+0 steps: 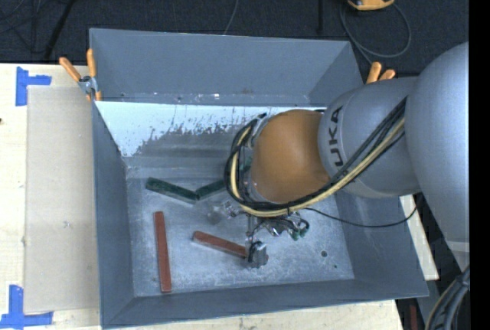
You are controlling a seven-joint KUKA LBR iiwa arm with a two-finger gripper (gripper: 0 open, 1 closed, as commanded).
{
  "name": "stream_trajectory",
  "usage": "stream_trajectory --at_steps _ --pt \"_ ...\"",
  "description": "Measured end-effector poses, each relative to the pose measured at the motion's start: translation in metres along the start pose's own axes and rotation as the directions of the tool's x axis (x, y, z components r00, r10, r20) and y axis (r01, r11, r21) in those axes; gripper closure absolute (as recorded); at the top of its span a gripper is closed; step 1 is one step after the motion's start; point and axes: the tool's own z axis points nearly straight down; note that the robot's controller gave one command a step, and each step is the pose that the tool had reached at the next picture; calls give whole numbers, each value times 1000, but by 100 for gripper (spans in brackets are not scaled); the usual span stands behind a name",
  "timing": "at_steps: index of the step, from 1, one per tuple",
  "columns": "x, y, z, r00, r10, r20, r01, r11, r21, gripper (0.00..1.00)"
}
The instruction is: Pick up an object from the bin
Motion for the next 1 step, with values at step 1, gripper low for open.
stream_trajectory --at_steps 1 --pt "1 0 0 1000 -3 -2 3 1000 0 100"
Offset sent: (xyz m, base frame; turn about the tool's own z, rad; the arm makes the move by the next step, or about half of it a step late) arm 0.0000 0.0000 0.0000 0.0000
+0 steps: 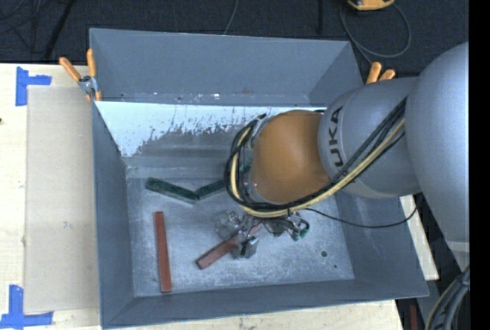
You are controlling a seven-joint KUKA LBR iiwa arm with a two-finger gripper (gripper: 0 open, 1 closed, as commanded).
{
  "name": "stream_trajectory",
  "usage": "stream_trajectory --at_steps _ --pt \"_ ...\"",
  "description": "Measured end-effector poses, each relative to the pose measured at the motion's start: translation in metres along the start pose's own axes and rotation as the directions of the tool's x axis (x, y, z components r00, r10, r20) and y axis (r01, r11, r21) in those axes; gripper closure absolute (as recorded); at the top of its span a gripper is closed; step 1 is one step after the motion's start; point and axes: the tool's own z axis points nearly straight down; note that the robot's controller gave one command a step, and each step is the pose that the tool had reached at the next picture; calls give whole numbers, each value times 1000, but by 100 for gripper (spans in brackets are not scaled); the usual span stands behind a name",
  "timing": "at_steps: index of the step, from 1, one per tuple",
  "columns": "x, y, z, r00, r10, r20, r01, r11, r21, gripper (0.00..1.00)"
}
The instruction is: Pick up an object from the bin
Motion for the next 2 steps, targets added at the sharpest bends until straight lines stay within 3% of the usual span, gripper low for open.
stream_trajectory --at_steps 1,2 --pt "-11 -8 -123 1000 24 8 -25 1000 4 100" --pt "-25 26 -219 929 -370 4 370 929 3 100"
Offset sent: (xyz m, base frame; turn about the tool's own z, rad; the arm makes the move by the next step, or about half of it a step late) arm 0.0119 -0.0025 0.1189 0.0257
